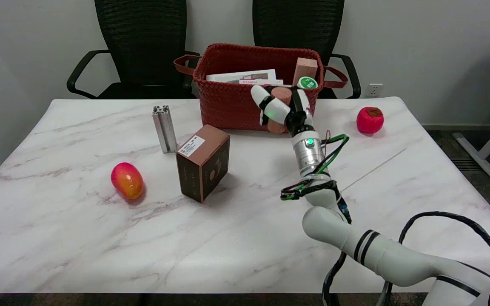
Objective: Place the grapes into the brown storage basket.
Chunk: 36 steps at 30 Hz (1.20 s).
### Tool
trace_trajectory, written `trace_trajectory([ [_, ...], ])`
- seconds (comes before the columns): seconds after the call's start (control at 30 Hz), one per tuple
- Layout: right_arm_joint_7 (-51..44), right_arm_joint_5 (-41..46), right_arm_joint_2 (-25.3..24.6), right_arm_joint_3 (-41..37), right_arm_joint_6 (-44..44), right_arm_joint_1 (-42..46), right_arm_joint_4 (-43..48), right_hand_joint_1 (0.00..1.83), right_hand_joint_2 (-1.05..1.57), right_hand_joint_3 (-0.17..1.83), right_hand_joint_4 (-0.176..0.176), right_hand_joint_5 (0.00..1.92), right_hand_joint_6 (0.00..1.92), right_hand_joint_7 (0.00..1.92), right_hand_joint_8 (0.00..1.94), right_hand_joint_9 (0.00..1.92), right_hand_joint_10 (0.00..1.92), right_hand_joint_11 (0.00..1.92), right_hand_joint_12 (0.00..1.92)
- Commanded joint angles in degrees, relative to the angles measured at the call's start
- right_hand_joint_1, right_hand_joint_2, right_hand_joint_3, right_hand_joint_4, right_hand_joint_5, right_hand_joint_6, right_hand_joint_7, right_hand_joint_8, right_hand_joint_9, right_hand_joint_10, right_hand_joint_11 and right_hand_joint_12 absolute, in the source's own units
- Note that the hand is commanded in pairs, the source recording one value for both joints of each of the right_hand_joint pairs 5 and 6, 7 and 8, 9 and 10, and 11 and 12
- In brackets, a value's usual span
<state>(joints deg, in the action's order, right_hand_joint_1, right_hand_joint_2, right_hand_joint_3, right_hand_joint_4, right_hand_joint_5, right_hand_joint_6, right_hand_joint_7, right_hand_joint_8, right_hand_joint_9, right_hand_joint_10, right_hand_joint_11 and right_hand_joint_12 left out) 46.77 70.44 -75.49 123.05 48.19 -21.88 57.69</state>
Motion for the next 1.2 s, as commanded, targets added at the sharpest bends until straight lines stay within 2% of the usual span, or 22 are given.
trace_trajectory([
  [0.03, -1.1, -7.4, 1.9, -4.5, -0.2, -8.2, -1.4, 0.93, 1.02, 0.59, 0.0, 1.92, 1.92, 1.92, 1.92, 1.92, 1.92, 1.92, 1.92],
  [0.5, -0.6, -10.9, 0.6, -3.0, -3.9, -25.5, -18.3, 0.9, 0.96, 0.67, 0.0, 1.92, 1.92, 1.92, 1.92, 1.86, 1.86, 1.89, 1.89],
  [0.67, -0.8, -11.6, -2.1, -3.0, -9.1, -31.6, -24.8, 0.89, 0.93, 0.68, 0.0, 1.92, 1.92, 1.92, 1.92, 1.83, 1.83, 1.88, 1.88],
  [0.9, -2.1, -13.4, -7.5, -1.0, -10.1, -39.0, -36.1, 0.89, 0.83, 0.68, 0.0, 1.92, 1.92, 1.92, 1.92, 1.8, 1.8, 1.88, 1.88],
  [1.03, -7.3, -15.5, -9.5, -1.0, -10.2, -41.4, -41.1, 0.89, 0.8, 0.67, 0.0, 1.92, 1.92, 1.92, 1.92, 1.79, 1.79, 1.87, 1.87],
  [1.2, -16.6, -15.1, -10.1, -1.8, -12.3, -42.0, -41.8, 0.89, 0.77, 0.64, 0.0, 1.92, 1.92, 1.92, 1.92, 1.76, 1.76, 1.87, 1.87],
])
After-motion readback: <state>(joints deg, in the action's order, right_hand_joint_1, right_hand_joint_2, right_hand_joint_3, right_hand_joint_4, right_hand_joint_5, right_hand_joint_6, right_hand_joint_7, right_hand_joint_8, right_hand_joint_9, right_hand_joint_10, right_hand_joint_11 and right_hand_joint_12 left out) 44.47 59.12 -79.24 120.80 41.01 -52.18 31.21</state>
